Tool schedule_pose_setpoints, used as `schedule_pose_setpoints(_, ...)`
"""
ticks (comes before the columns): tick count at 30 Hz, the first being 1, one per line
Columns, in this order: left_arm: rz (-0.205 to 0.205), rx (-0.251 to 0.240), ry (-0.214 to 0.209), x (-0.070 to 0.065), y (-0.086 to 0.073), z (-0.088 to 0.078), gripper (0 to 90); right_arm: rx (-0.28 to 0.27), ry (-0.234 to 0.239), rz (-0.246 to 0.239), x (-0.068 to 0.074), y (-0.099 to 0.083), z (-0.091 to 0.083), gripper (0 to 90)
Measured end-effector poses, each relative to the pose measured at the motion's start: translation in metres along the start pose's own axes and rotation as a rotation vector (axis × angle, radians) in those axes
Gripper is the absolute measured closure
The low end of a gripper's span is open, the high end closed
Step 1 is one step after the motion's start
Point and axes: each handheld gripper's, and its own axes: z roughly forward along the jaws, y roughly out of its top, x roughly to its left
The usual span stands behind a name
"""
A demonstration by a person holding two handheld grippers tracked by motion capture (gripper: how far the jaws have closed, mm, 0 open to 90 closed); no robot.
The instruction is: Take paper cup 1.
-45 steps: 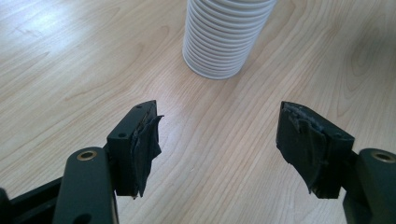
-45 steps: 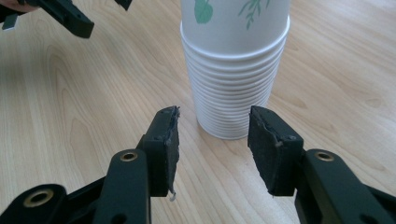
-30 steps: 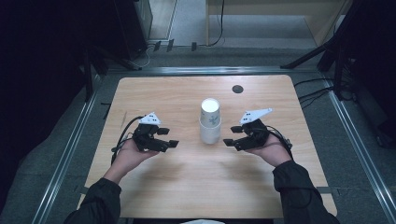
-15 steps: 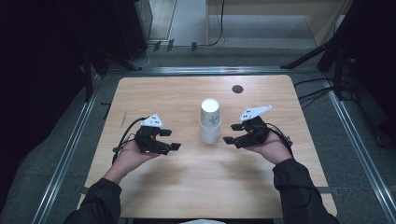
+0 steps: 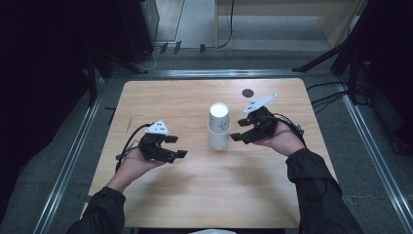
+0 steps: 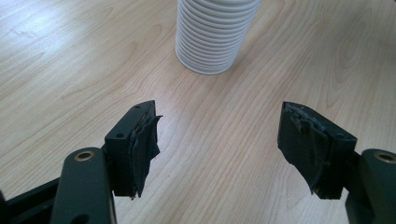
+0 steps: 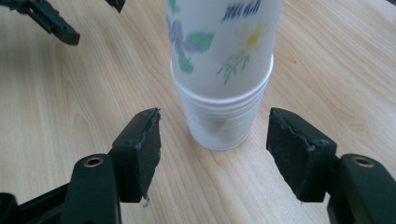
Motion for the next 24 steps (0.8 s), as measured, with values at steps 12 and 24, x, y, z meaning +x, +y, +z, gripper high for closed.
schedule_pose_setpoints(12, -0.008, 0.014, -0.004, 0.001, -0.003, 0.0, 28.7, 0.062, 0.026, -0.056, -0.009, 0.039, 0.004, 28.3)
schedule_pose_setpoints(24, -0.006, 0.018, -0.008, 0.001, -0.003, 0.0, 28.5, 0.117, 0.042, -0.097, -0.008, 0.07, 0.017, 24.4)
